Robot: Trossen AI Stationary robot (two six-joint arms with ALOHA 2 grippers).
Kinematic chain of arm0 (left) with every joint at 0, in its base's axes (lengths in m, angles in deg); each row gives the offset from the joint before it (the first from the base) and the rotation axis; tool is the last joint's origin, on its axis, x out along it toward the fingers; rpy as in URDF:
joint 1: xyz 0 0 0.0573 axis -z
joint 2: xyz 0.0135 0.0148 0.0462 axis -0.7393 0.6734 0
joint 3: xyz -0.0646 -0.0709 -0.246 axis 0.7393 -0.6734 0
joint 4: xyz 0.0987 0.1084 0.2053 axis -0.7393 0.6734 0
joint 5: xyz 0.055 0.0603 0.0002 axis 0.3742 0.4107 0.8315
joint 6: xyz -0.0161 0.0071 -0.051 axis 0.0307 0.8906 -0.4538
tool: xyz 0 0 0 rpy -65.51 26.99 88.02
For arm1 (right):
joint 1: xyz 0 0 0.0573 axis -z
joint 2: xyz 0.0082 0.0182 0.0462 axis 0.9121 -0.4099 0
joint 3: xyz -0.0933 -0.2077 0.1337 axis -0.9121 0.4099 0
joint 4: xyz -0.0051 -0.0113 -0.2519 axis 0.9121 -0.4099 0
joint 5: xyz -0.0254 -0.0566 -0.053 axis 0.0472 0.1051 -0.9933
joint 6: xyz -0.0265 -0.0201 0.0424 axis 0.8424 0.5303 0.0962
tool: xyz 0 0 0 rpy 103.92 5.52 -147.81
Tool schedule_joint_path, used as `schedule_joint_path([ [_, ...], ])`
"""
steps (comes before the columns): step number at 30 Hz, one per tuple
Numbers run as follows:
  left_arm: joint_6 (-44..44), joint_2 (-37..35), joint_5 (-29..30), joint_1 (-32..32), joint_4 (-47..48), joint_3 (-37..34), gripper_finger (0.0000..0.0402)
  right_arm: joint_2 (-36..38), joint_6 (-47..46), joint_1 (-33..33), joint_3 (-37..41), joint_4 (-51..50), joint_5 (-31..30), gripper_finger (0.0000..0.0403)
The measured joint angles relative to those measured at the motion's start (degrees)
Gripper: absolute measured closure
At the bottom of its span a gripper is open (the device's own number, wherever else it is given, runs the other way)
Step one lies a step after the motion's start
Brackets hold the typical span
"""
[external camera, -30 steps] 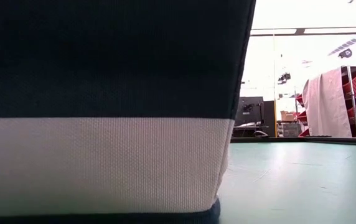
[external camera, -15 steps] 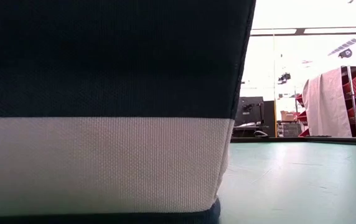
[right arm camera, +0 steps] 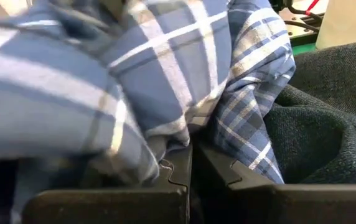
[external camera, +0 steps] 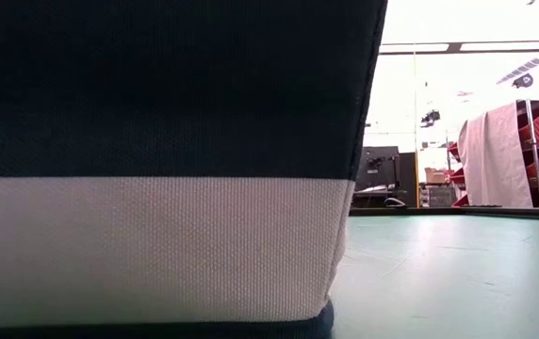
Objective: Sort clothes
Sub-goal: Put the blue shirt into the blue laundry organizer
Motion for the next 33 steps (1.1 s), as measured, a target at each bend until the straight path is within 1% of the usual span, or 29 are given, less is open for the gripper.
schedule_joint_path([
  [2,-0.72,-0.19,-0.16,-0.05,-1.08,-2.97,0.0402,-0.01,-0.05,0.00,0.00,-0.01,0.00,0.0390],
  [4,-1.80,-0.34,-1.33,-0.02,-4.41,-6.81,0.0402,-0.01,-0.07,0.00,0.00,-0.01,0.00,0.0390],
  [6,-3.33,-0.59,-2.66,0.54,-9.54,-11.07,0.0402,-0.05,-0.07,-0.02,0.02,-0.13,0.02,0.0390],
  [9,-5.11,-0.82,-2.95,1.15,-18.37,-16.90,0.0401,-0.06,-0.07,-0.04,0.00,-1.12,0.23,0.0390],
  [12,-7.54,-0.90,-3.87,1.11,-24.33,-20.42,0.0401,-0.03,0.08,-0.07,-0.02,-2.99,0.30,0.0390],
  [15,-9.68,-0.85,-4.14,1.08,-25.52,-22.12,0.0401,-0.44,0.71,-0.07,-0.09,-3.99,0.24,0.0391],
  [20,-9.88,-0.85,-5.62,1.04,-26.16,-23.70,0.0401,-1.04,0.60,-0.04,-0.09,-5.88,0.24,0.0391],
  [24,-9.82,-0.85,-6.93,0.89,-26.01,-23.74,0.0401,-2.43,-3.11,0.23,-0.07,-8.44,1.48,0.0391],
  [28,-11.22,-0.18,-7.33,0.91,-26.07,-23.92,0.0401,-4.27,-6.32,0.20,-0.09,-8.27,2.57,0.0391],
  [33,-12.09,1.98,-7.76,0.98,-26.62,-23.92,0.0401,-4.54,-6.74,0.20,-0.09,-8.18,2.78,0.0391],
])
